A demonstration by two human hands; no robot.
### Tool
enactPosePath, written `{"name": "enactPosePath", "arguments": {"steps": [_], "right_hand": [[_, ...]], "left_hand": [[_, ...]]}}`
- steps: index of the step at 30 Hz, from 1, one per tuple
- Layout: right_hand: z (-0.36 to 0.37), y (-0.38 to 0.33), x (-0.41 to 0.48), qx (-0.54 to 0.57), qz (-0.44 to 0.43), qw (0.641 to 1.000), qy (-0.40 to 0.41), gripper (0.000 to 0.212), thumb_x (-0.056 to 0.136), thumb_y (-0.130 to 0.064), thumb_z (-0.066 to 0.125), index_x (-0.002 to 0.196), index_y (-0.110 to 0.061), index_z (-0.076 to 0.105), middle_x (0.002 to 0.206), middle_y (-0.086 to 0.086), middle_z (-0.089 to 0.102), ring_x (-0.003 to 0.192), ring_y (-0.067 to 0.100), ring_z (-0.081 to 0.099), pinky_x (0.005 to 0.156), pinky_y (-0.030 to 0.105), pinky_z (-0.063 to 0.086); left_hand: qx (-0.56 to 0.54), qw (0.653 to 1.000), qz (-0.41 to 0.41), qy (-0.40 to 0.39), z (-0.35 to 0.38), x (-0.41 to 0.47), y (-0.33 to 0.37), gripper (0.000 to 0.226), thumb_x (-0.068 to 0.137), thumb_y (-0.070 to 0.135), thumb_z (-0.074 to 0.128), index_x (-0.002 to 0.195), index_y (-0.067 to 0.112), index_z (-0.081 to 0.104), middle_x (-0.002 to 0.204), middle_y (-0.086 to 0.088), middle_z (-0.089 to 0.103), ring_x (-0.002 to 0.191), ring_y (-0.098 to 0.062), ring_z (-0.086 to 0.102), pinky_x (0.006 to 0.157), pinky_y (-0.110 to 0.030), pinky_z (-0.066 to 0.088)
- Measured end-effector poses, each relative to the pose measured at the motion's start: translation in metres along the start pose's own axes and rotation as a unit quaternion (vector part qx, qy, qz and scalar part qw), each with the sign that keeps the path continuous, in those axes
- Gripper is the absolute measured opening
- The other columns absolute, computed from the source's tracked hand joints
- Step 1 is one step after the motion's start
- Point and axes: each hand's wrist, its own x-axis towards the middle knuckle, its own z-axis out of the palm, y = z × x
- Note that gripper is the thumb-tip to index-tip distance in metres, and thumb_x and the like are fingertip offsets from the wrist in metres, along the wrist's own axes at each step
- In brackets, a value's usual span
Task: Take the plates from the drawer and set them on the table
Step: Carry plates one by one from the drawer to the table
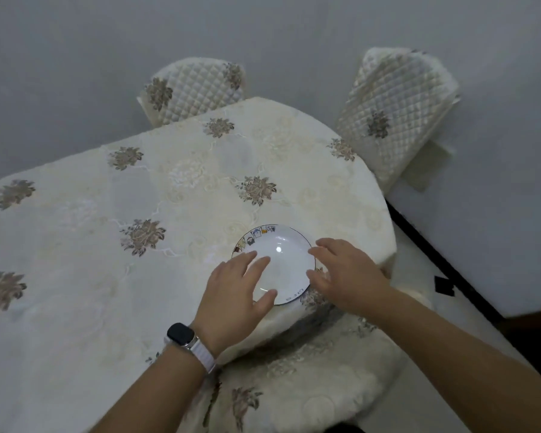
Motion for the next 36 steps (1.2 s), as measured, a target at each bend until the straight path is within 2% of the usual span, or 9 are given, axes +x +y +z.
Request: {"name": "enactPosePath", "arguments": {"steps": [3,8,12,16,19,24,29,33,36], "right_hand": [[0.000,-0.019,-0.037,-0.022,0.040,0.999,0.012,0.043,0.082,-0.041,0.055,0.110,-0.012,0.069,0.115,0.011,0.068,0.101,0.031,0.064,0.080,0.043,0.054],[-0.008,-0.038,-0.101,-0.045,0.118,0.992,0.009,0.040,0.085,-0.043,0.051,0.105,-0.014,0.069,0.112,0.007,0.068,0.100,0.027,0.062,0.082,0.041,0.053],[-0.024,-0.033,-0.149,-0.054,0.186,0.981,0.025,0.049,0.087,-0.049,0.043,0.116,-0.019,0.068,0.121,0.002,0.065,0.109,0.023,0.059,0.089,0.040,0.051],[-0.037,-0.026,-0.209,-0.076,0.267,0.960,0.047,0.046,0.091,-0.051,0.044,0.124,-0.023,0.062,0.128,-0.001,0.061,0.116,0.020,0.055,0.095,0.037,0.045],[-0.047,-0.022,-0.260,-0.076,0.321,0.942,0.057,0.048,0.094,-0.051,0.042,0.132,-0.024,0.056,0.137,-0.001,0.055,0.125,0.019,0.049,0.102,0.035,0.037],[-0.063,-0.020,-0.377,-0.075,0.438,0.891,0.097,0.052,0.096,-0.053,0.037,0.141,-0.028,0.046,0.147,-0.003,0.045,0.136,0.017,0.037,0.111,0.036,0.028],[-0.065,-0.038,-0.505,-0.065,0.531,0.834,0.136,0.067,0.087,-0.060,0.020,0.136,-0.027,0.052,0.145,0.000,0.049,0.134,0.019,0.042,0.109,0.038,0.034],[-0.058,-0.062,-0.608,-0.061,0.594,0.785,0.166,0.053,0.094,-0.056,0.036,0.137,-0.029,0.050,0.147,-0.002,0.047,0.135,0.018,0.039,0.110,0.037,0.032],[-0.052,-0.085,-0.680,-0.059,0.635,0.745,0.193,0.050,0.095,-0.054,0.040,0.137,-0.029,0.050,0.146,-0.003,0.048,0.134,0.017,0.039,0.109,0.036,0.032]], "left_hand": [[0.005,0.998,0.062,-0.007,-0.004,-0.006,0.004,0.055,0.086,0.050,0.046,0.133,0.022,0.053,0.137,-0.007,0.053,0.125,-0.027,0.049,0.102,-0.050,0.039],[-0.011,0.990,0.141,-0.007,-0.012,-0.020,0.028,0.050,0.085,0.046,0.048,0.127,0.022,0.058,0.132,-0.006,0.058,0.121,-0.028,0.053,0.100,-0.049,0.042],[-0.027,0.978,0.206,-0.017,-0.007,-0.021,0.062,0.046,0.086,0.046,0.048,0.125,0.023,0.057,0.129,-0.003,0.059,0.119,-0.026,0.052,0.099,-0.045,0.041],[-0.032,0.956,0.290,-0.036,0.004,-0.025,0.114,0.042,0.087,0.046,0.050,0.122,0.024,0.058,0.127,-0.001,0.059,0.117,-0.023,0.051,0.098,-0.040,0.040],[-0.022,0.933,0.355,-0.056,0.012,-0.031,0.158,0.045,0.090,0.048,0.045,0.127,0.025,0.056,0.130,-0.001,0.057,0.118,-0.025,0.052,0.098,-0.043,0.041],[-0.019,0.880,0.467,-0.083,0.030,-0.066,0.253,0.044,0.090,0.048,0.047,0.128,0.027,0.054,0.132,0.000,0.057,0.120,-0.023,0.051,0.102,-0.041,0.039],[-0.013,0.820,0.561,-0.113,0.046,-0.139,0.354,0.045,0.092,0.049,0.043,0.131,0.028,0.051,0.136,0.001,0.054,0.125,-0.021,0.049,0.105,-0.041,0.036],[-0.010,0.769,0.623,-0.141,0.055,-0.219,0.429,0.048,0.094,0.053,0.037,0.137,0.033,0.044,0.143,0.004,0.047,0.131,-0.018,0.041,0.110,-0.040,0.030],[-0.014,0.729,0.668,-0.148,0.062,-0.280,0.476,0.051,0.092,0.055,0.034,0.136,0.032,0.046,0.141,0.003,0.049,0.129,-0.018,0.044,0.107,-0.041,0.033]]}}
